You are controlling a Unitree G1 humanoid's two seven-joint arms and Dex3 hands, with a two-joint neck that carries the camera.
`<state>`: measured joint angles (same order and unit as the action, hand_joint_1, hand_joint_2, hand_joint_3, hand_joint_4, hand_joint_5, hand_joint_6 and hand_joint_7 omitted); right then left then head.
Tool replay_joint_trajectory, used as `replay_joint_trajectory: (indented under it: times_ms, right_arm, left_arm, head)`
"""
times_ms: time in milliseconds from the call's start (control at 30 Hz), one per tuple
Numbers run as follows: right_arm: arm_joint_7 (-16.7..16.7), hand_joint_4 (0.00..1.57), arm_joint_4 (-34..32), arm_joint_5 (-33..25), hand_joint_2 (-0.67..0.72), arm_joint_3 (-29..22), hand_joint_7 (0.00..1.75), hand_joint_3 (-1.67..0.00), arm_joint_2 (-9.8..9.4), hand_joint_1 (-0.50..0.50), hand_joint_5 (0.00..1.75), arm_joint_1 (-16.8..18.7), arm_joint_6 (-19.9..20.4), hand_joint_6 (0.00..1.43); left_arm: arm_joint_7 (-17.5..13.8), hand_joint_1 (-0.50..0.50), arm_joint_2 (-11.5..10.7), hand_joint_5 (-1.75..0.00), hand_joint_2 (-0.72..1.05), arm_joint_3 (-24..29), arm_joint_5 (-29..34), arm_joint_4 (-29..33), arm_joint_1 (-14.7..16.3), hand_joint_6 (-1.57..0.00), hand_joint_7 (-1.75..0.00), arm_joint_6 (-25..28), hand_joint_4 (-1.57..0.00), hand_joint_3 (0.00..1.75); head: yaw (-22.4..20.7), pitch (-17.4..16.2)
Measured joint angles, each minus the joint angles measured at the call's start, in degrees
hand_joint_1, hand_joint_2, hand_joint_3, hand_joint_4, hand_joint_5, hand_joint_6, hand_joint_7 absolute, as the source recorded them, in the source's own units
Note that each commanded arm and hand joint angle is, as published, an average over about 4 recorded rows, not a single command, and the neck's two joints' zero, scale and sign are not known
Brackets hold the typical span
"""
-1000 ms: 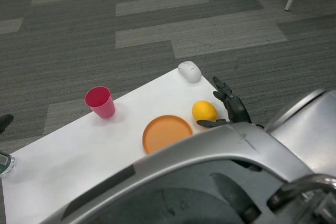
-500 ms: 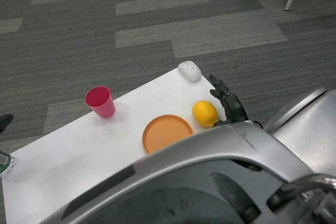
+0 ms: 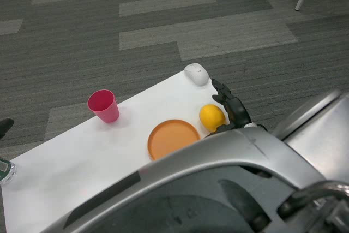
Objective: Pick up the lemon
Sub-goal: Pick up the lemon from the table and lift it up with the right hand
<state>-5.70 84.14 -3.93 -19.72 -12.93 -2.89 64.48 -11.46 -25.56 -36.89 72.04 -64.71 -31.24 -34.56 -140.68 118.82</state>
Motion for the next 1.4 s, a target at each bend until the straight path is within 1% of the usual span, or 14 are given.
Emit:
replay_joint_trajectory:
  times_ms: [167, 300, 400, 500, 633, 700, 800, 867, 933, 1033, 1167, 1233, 1300, 1400]
  right_arm:
    - [1.97, 0.00, 1.75, 0.36, -0.03, 1.72, 0.00, -0.08, -0.80, 0.04, 0.78, -0.27, -1.35, 0.00]
    - [3.06, 0.00, 3.11, 0.36, 0.01, 2.53, 0.00, -0.08, -1.43, 0.00, 0.78, -0.30, -2.69, 0.00]
    - [3.66, 0.00, 3.98, 0.35, 0.00, 2.58, 0.00, -0.08, -1.52, 0.00, 0.78, -0.32, -3.68, 0.00]
    - [4.37, 0.00, 4.65, 0.33, -0.03, 2.58, 0.00, -0.08, -1.83, 0.00, 0.78, -0.53, -3.89, 0.00]
    - [5.08, 0.00, 5.68, 0.32, -0.03, 2.58, 0.00, -0.08, -2.24, 0.00, 0.78, -0.96, -4.01, 0.00]
    - [5.37, 0.00, 5.80, 0.30, -0.07, 2.83, 0.00, -0.08, -2.26, 0.00, 0.78, -1.05, -4.10, 0.00]
    - [6.20, 0.00, 5.82, 0.29, -0.18, 4.23, 0.00, -0.08, -2.27, -0.03, 0.78, -1.08, -4.22, 0.00]
    - [6.71, 0.00, 5.81, 0.27, -0.26, 5.43, 0.00, -0.12, -2.29, -0.04, 0.78, -1.11, -4.40, 0.00]
    - [7.27, 0.00, 5.77, 0.26, -0.29, 6.66, 0.00, -0.16, -2.36, -0.05, 0.78, -1.19, -4.61, 0.00]
    - [8.04, 0.00, 5.42, 0.43, -0.29, 7.97, 0.00, -0.16, -2.42, -0.08, 0.78, -1.51, -5.32, 0.00]
    - [8.78, 0.00, 5.10, 1.84, -0.29, 8.50, 0.00, -0.16, -2.37, -0.08, 0.78, -2.49, -6.56, 0.00]
    - [9.29, 0.00, 5.05, 2.95, -0.32, 8.71, 0.00, -0.20, -2.22, -0.08, 0.78, -3.25, -7.22, 0.00]
    - [9.71, 0.00, 4.96, 3.81, -0.38, 8.88, 0.00, -0.24, -2.07, -0.10, 0.78, -3.82, -7.72, 0.00]
    - [10.05, 0.00, 4.64, 4.63, -0.41, 8.99, 0.00, -0.30, -1.97, -0.12, 0.78, -4.09, -8.16, 0.00]
  left_arm:
    - [0.00, 0.50, 0.00, 0.00, 0.96, 0.18, 0.02, 0.02, 0.00, 0.00, 0.00, 0.00, -0.04, 0.00]
    - [0.00, 0.50, 0.00, 0.00, 0.96, 0.20, 0.03, 0.08, 0.00, 0.00, 0.00, 0.00, -0.04, 0.09]
    - [0.00, 0.50, 0.00, 0.00, 0.96, 0.23, 0.03, 0.10, 0.00, 0.00, 0.00, 0.00, -0.04, 0.09]
    - [0.00, 0.50, 0.00, 0.00, 0.96, 0.28, 0.03, 0.11, 0.00, 0.00, 0.00, 0.00, -0.04, 0.07]
    - [0.00, 0.50, 0.00, 0.00, 0.96, 0.35, 0.03, 0.12, 0.00, 0.00, 0.00, 0.00, -0.04, 0.07]
    - [0.00, 0.50, 0.00, 0.00, 0.96, 0.35, 0.03, 0.12, 0.00, 0.00, 0.00, 0.00, -0.04, 0.07]
    - [0.00, 0.50, 0.00, 0.00, 0.96, 0.35, 0.03, 0.12, 0.00, 0.00, 0.00, 0.00, -0.04, 0.09]
    - [0.00, 0.50, 0.00, 0.00, 0.96, 0.35, 0.03, 0.12, 0.00, 0.00, 0.00, 0.00, -0.04, 0.09]
    - [0.00, 0.50, 0.00, 0.00, 0.96, 0.35, 0.03, 0.12, 0.00, 0.00, 0.00, 0.00, -0.04, 0.09]
    - [0.00, 0.50, 0.00, 0.00, 0.96, 0.36, 0.03, 0.12, 0.00, 0.00, 0.00, 0.00, -0.04, 0.09]
    - [0.00, 0.50, 0.00, 0.00, 0.96, 0.46, 0.04, 0.13, 0.01, 0.00, 0.00, 0.00, -0.04, 0.04]
    - [0.00, 0.50, 0.00, 0.00, 0.96, 0.54, 0.04, 0.13, 0.01, 0.00, 0.00, 0.00, -0.04, 0.09]
    - [0.00, 0.50, 0.00, 0.00, 0.96, 0.58, 0.05, 0.13, 0.01, 0.00, 0.00, 0.00, -0.04, 0.04]
    - [0.00, 0.50, 0.00, 0.00, 0.96, 0.60, 0.08, 0.13, 0.01, 0.00, 0.00, 0.00, -0.04, 0.07]
  head:
    - [-0.08, 0.01]
    - [-0.10, 0.02]
    - [-0.10, 0.02]
    - [-0.10, 0.02]
    - [-0.09, -0.18]
    - [-0.07, -0.39]
    - [-0.07, -0.39]
    - [-0.12, -0.45]
    - [-0.19, -0.48]
    - [-0.32, -0.45]
    - [-0.53, -0.30]
    - [-0.61, -0.22]
    - [-0.65, -0.19]
    - [-0.66, -0.19]
